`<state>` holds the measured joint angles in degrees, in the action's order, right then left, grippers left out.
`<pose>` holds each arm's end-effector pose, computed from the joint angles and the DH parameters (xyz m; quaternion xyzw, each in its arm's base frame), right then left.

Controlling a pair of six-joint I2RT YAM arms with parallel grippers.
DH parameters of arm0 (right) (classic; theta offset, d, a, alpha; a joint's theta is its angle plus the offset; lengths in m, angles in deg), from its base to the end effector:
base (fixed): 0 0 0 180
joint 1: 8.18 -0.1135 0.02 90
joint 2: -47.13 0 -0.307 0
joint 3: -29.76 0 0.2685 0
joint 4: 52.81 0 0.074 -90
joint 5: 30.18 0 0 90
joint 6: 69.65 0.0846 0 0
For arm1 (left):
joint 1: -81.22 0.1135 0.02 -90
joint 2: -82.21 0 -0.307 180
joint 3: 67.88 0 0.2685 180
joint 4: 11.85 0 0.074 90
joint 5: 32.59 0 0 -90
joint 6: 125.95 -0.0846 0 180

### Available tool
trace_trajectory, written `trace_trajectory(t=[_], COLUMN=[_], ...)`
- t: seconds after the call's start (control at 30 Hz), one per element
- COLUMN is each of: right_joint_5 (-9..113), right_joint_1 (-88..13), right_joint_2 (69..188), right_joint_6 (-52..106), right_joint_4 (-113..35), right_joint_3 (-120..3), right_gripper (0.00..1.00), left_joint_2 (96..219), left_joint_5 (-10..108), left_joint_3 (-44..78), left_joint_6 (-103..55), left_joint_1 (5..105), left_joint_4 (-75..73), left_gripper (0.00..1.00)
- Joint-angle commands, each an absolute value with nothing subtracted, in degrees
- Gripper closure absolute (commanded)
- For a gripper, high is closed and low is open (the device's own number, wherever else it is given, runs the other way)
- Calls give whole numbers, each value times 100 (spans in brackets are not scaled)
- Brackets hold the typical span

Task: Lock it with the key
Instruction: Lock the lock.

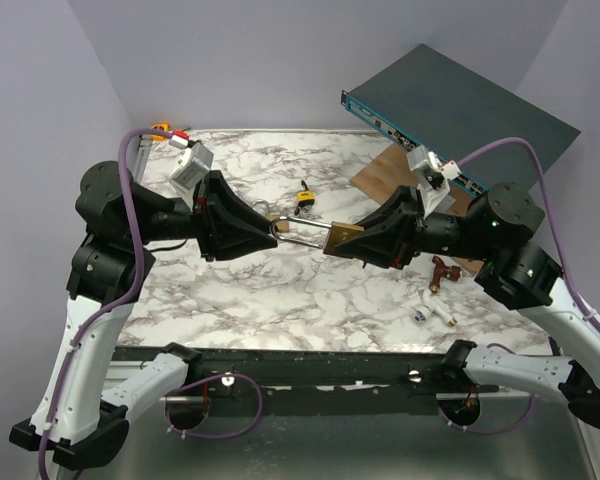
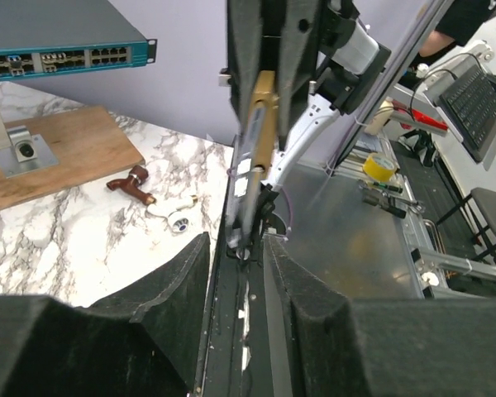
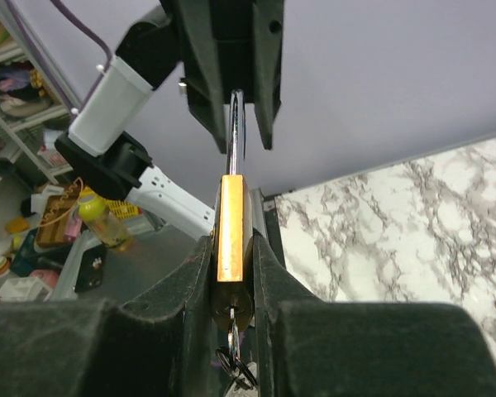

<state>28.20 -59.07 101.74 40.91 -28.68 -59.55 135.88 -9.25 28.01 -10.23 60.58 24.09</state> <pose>0.0959 0.1882 0.5434 -0.3631 0.5386 0.5735 0.4992 0.1072 -0.1234 0.5530 0.3841 0.5751 -0.5820 0.4277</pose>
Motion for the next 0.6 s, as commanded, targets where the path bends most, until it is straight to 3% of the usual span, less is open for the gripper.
trace_trajectory(t=[0.0, 0.57], right_joint_5=[2847, 2392], right_joint_1=[-5909, -5907], right_joint_2=[10144, 10251], right_joint_6=[3902, 3959], right_joint_4=[-2719, -2650], right_joint_3=[-6140, -6261], right_gripper=[99, 99], left_joint_2=[13290, 13510], left_joint_5=[-1287, -1218], left_joint_3=[2754, 2728], left_joint_6=[-1300, -1196], left_joint_1=[6039, 5938], left_joint_4=[2498, 2374], left_gripper=[67, 69])
